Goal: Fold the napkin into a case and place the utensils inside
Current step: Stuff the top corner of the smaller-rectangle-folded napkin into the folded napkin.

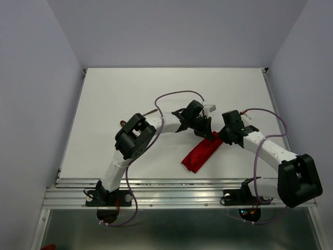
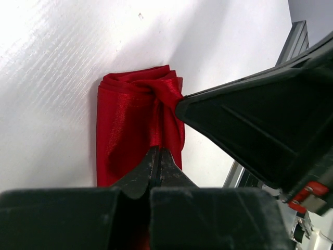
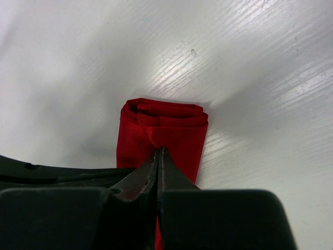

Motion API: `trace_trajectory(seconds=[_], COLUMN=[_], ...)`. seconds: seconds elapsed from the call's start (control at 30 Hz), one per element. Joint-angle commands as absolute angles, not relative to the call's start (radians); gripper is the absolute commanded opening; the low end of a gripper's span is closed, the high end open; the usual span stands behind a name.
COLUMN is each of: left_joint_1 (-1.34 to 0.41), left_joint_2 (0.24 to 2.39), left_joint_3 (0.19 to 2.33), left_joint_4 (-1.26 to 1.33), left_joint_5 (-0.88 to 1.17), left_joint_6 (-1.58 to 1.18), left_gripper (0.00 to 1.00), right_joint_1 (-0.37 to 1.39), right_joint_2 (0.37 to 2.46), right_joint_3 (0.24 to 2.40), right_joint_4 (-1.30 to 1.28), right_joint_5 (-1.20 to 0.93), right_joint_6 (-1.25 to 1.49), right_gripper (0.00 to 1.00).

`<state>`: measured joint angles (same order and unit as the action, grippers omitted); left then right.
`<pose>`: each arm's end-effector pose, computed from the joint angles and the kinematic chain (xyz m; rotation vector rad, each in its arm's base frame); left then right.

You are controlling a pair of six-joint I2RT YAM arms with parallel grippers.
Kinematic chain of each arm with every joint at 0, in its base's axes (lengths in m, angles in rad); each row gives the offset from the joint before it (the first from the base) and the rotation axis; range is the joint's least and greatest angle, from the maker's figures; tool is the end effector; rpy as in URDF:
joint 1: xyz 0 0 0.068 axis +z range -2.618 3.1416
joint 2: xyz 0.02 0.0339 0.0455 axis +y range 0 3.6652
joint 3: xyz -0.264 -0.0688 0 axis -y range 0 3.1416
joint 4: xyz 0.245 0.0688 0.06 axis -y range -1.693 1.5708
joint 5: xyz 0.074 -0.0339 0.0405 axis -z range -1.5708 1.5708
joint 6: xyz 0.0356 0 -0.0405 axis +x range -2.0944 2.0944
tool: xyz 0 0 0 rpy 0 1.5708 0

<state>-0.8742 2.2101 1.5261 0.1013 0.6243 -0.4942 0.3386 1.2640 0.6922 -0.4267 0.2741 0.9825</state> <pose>0.2992 -0.3901 0.1604 0.8518 2.2488 -1.3990 0.2271 0.0698 0.1920 0.8948 2.3592 0.1806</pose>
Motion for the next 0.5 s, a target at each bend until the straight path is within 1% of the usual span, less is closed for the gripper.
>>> trace_trajectory(seconds=[0.0,0.3,0.47], left_joint_1=[-0.868,-0.856,-0.862], left_joint_2=[2.132,2.194,2.252], left_joint_3=[1.517,1.546,1.585], left_joint_4=[0.098,0.066,0.067], left_joint_5=[0.615,0.594,0.617], left_joint_6=[-0.446,-0.443,-0.459], left_gripper=[0.00,0.00,0.00], right_joint_1=[0.336,0.336,0.336], right_joint_2=[1.253,1.256,1.269], right_joint_3=[0.698,0.707,0.712], right_joint_4=[-0.419,-0.416,-0.413], right_joint_5=[0.282,0.270,0.265], right_joint_6=[0.976,0.970,0.968], right_gripper=[0.01,0.01,0.01])
